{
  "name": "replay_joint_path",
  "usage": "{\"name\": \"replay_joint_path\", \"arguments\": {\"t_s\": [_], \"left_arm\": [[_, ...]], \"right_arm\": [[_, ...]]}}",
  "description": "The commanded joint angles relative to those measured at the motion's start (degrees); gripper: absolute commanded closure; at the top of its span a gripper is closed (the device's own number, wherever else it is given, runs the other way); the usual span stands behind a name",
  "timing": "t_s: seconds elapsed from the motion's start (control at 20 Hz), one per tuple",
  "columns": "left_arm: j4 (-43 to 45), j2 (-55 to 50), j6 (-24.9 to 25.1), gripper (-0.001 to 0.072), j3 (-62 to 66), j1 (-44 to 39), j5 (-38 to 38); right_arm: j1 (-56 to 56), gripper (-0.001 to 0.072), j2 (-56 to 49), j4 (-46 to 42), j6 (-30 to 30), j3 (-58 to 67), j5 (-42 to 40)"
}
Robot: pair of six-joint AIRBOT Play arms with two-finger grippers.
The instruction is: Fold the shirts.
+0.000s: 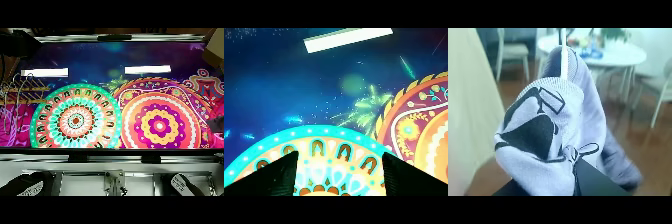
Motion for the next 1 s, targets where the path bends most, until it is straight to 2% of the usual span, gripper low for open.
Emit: {"name": "replay_joint_path", "arguments": {"t_s": [0.0,0.15,0.3,0.6,0.75,0.95], "left_arm": [[3.43,0.07,-0.04,0.0118,0.04,0.04,0.0],[4.24,0.04,-0.07,0.0118,0.04,0.04,0.0],[4.26,0.04,-0.04,0.0118,0.04,0.04,0.02],[4.28,0.04,-0.07,0.0118,0.04,0.04,0.0],[4.26,0.04,-0.04,0.0117,0.04,0.04,0.0],[4.24,0.04,-0.07,0.0118,0.04,0.02,-0.02]], "right_arm": [[-1.25,0.0628,-5.42,-5.46,5.49,4.9,-4.28],[-3.65,0.0628,-7.58,-5.62,5.92,7.52,-6.97],[-7.3,0.0628,-8.07,-5.55,6.95,7.52,-5.05],[-15.47,0.0628,-8.0,-5.2,8.17,7.52,-6.29],[-17.9,0.0628,-7.89,-4.85,8.22,7.52,-9.42],[-21.44,0.0628,-8.09,-4.7,8.37,7.52,-8.96]]}}
